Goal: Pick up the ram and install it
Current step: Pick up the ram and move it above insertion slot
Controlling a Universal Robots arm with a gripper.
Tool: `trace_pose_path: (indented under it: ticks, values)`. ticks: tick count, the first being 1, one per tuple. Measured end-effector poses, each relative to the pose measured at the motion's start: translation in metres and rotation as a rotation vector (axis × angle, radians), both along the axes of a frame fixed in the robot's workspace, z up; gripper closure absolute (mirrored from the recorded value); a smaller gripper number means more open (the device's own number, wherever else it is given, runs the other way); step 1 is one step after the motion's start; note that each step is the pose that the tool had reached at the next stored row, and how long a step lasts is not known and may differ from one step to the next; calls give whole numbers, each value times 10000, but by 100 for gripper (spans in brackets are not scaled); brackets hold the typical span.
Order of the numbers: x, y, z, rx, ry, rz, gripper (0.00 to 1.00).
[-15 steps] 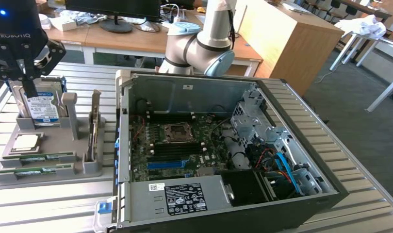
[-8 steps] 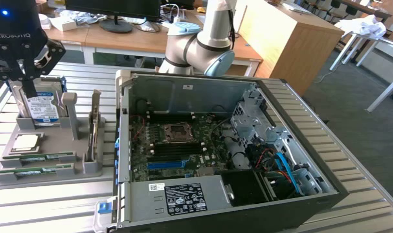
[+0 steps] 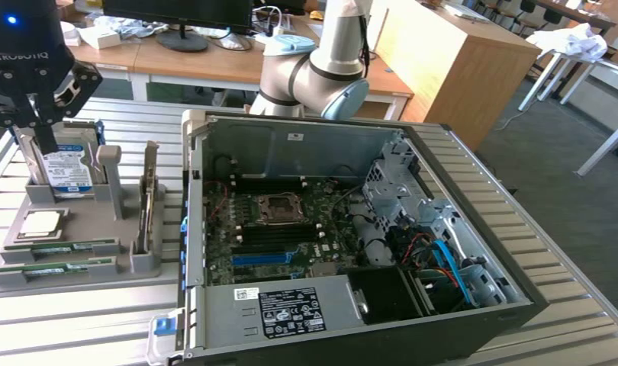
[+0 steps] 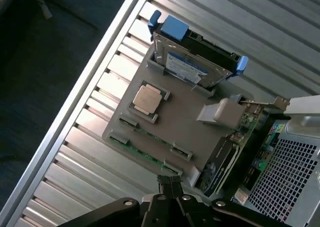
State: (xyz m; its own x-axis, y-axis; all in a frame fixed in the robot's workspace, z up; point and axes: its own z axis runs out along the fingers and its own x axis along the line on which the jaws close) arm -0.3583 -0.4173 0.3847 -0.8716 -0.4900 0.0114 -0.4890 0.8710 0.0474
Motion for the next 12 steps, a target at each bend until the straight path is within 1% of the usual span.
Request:
trace_pose_path:
  ticks: [12]
  values:
    - [0,0,-3,0,19,1842,90]
